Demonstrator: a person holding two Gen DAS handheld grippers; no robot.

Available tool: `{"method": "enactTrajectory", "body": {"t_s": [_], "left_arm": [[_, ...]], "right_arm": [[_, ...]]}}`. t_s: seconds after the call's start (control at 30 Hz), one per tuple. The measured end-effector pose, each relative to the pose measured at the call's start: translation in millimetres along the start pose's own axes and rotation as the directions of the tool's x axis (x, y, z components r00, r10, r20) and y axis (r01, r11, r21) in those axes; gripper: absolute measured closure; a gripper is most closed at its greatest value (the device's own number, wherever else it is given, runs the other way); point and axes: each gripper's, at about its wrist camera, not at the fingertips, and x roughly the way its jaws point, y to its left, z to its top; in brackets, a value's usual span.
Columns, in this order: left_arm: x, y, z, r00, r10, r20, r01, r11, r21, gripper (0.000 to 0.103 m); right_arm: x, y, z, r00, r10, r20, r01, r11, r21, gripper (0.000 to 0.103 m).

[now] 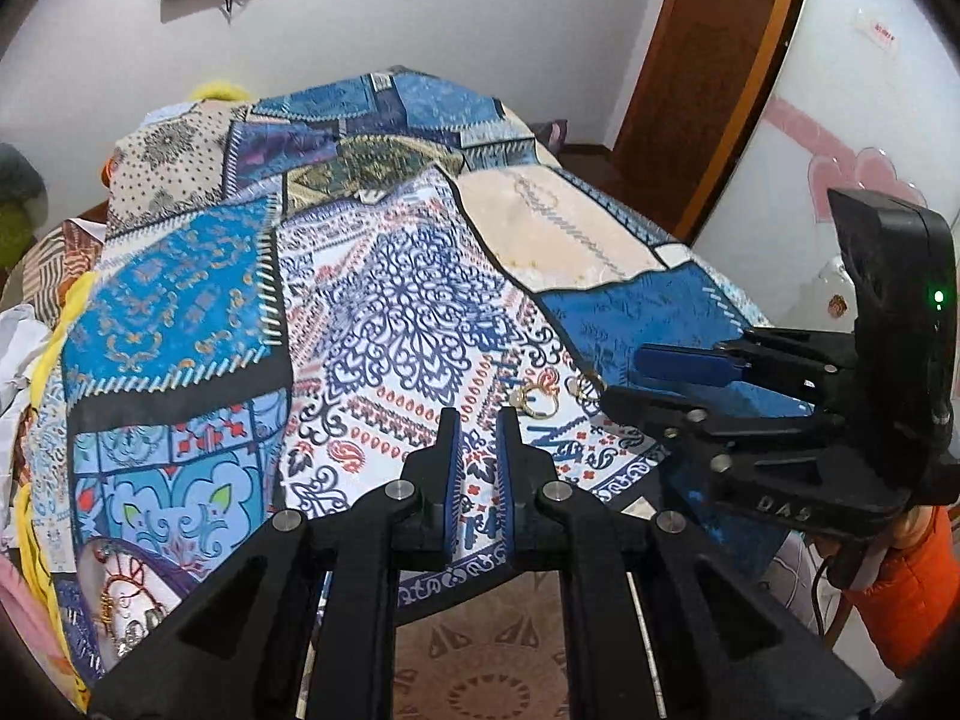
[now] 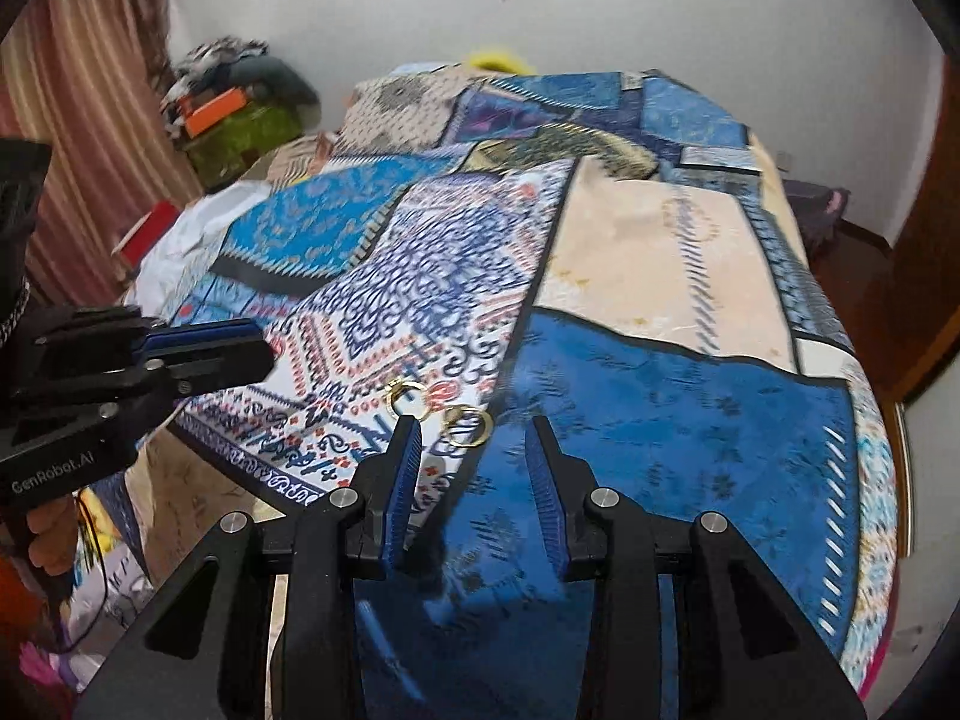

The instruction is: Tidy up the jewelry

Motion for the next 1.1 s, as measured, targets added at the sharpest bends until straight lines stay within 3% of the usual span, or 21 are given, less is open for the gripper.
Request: {"method": "enactTrajectory", "body": {"t_s": [0.3,0.37,0.47,0.93,1.1], "left_arm": [[16.7,4.3,2.4,0.999,-0.019,-0.027,0.018,1.0,-0.018,0.093],[21.6,4.1,3.5,0.999,-0.027,-0.038,0.026,0.999,-0.021,0.092],[27.8,1.8,4.9,0.998,-0.035,-0.046,0.034,0.999,-0.019,0.082],[57.2,-12.6,13.1,0.996,-0.047,-0.07,0.047,0.999,-0.011,0.081],[60.6,-16.8,11.1,0.997,-0.049,-0.06,0.05,0.999,0.003,0.096]], "right_arm": [[17.1,-1.2,-3.7,1.0,-0.011,-0.015,0.01,0.998,-0.059,0.071],[17.4,-3.4,-4.3,1.0,-0.013,-0.011,0.012,0.998,-0.054,0.076],[18.2,-5.4,-6.4,1.0,-0.026,-0.003,0.026,0.998,-0.052,0.086],[-2.7,-25.1,0.7,0.998,-0.013,0.061,0.01,0.999,0.051,0.087],[-8.5,-25.4,4.8,0.997,-0.016,0.076,0.011,0.998,0.055,0.087]]}}
